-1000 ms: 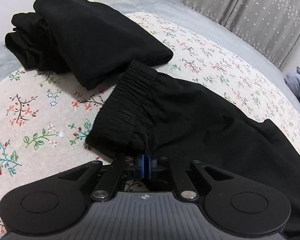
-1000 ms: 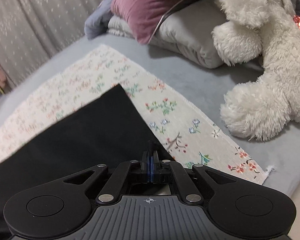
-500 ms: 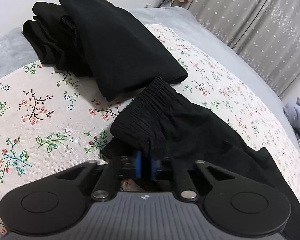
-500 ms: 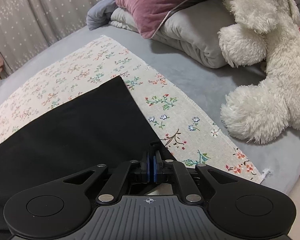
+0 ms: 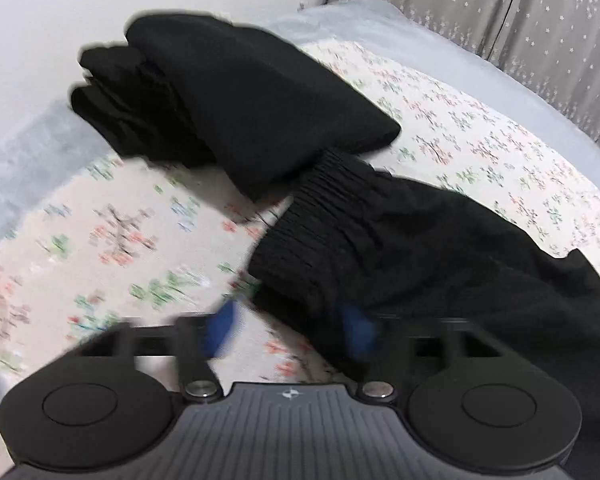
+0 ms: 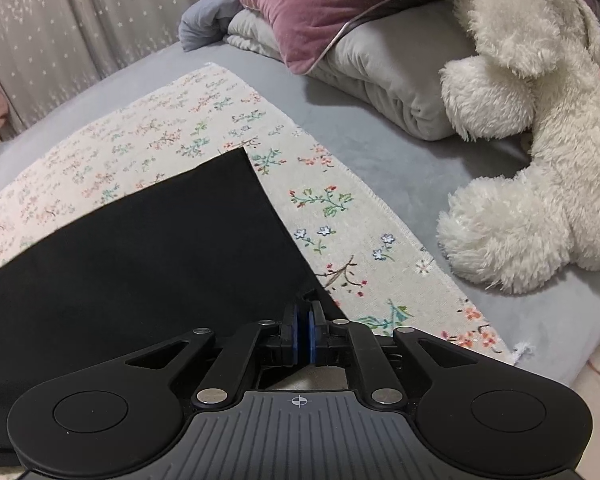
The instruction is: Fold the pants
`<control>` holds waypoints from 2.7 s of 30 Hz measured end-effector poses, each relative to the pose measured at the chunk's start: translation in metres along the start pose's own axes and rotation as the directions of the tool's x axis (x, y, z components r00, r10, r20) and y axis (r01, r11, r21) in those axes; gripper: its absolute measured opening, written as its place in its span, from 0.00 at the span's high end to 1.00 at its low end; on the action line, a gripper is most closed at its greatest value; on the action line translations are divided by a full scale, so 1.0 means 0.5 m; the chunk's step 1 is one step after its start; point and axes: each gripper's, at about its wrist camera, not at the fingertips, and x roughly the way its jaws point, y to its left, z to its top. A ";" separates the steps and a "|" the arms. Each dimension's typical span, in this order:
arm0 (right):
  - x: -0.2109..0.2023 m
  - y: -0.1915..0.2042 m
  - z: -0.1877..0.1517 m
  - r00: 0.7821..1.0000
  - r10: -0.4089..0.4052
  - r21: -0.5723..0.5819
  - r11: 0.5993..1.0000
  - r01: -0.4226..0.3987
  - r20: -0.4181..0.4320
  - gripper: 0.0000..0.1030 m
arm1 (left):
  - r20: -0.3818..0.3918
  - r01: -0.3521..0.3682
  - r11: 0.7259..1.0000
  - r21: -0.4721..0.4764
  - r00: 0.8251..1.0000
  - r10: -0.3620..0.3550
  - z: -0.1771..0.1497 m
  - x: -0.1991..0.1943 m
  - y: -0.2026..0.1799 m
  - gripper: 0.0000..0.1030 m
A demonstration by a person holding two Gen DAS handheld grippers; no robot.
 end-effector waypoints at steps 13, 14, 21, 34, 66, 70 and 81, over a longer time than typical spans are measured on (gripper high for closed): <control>-0.059 0.244 0.000 0.962 0.212 -0.333 0.931 -0.146 0.172 0.34 | 0.100 0.208 0.967 0.147 0.970 -0.224 0.000 -0.029 -0.170 0.11; -0.060 0.287 -0.010 0.954 0.258 -0.389 0.903 -0.182 0.152 0.34 | 0.093 0.227 0.959 0.172 0.965 -0.245 -0.002 -0.023 -0.199 0.11; -0.061 0.562 -0.161 0.882 0.458 -0.690 0.602 -0.402 -0.114 0.34 | 0.072 0.314 0.901 0.301 0.934 -0.349 0.009 0.016 -0.352 0.11; -0.071 0.632 -0.288 0.807 0.514 -0.791 0.347 -0.505 -0.290 0.35 | -0.092 0.300 0.768 0.565 0.949 -0.303 0.042 0.163 -0.629 0.16; -0.088 0.617 -0.233 0.734 0.615 -0.684 0.404 -0.608 -0.289 0.36 | -0.013 0.185 0.918 0.352 0.981 -0.193 -0.028 0.036 -0.405 0.40; -0.085 0.628 -0.256 0.744 0.583 -0.720 0.355 -0.596 -0.328 0.49 | 0.007 0.102 0.953 0.284 0.994 -0.108 -0.051 0.051 -0.314 0.40; -0.082 0.631 -0.304 0.765 0.486 -0.770 0.252 -0.586 -0.422 0.72 | 0.048 0.022 0.998 0.059 0.999 -0.024 -0.041 0.059 -0.107 0.56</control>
